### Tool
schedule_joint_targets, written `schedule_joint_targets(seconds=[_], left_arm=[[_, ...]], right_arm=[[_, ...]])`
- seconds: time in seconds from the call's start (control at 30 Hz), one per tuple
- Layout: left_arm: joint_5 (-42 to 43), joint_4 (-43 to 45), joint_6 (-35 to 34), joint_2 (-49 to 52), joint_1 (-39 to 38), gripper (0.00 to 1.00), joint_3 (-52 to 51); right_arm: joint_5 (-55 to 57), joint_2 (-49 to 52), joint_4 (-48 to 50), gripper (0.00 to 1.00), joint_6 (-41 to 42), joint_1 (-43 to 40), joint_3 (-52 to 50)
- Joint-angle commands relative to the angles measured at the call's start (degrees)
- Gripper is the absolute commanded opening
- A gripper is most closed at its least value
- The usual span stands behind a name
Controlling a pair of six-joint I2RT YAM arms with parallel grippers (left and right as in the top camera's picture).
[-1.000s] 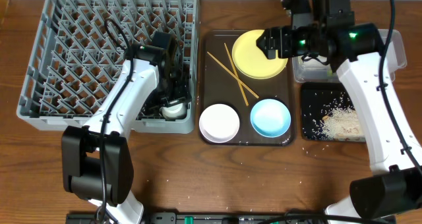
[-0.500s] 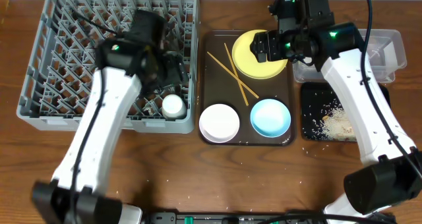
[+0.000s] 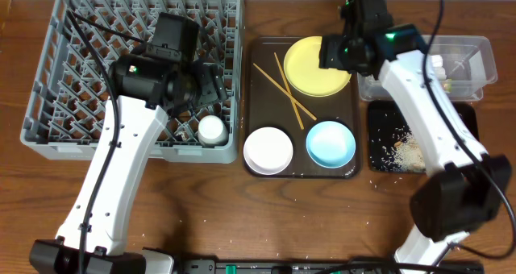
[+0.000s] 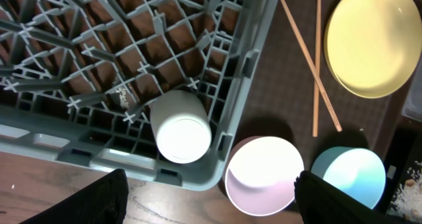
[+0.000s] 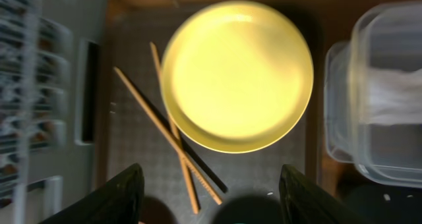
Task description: Sort waste into correct bins and load items into the dishwasher
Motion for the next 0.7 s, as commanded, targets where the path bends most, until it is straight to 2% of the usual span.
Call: schedule_joint_targets(seconds=[0.0,0.23,0.67], left_arm=[[-2.29,-0.07,-0.48,0.17,0.00,0.82,0.48],[-2.56,-0.09,-0.48,0.17,0.00,0.82,0.46],[-3.54,-0.09,-0.50,0.22,0.00,0.83,0.46]], right_arm=[[1.38,4.04,0.57,0.62,1.57,2.40,0.15],[-2.67,8.68,1.55,0.57,-8.55,5.90,0.17],[-1.81,9.07,0.92,0.55,-10.43,7.89,0.15]])
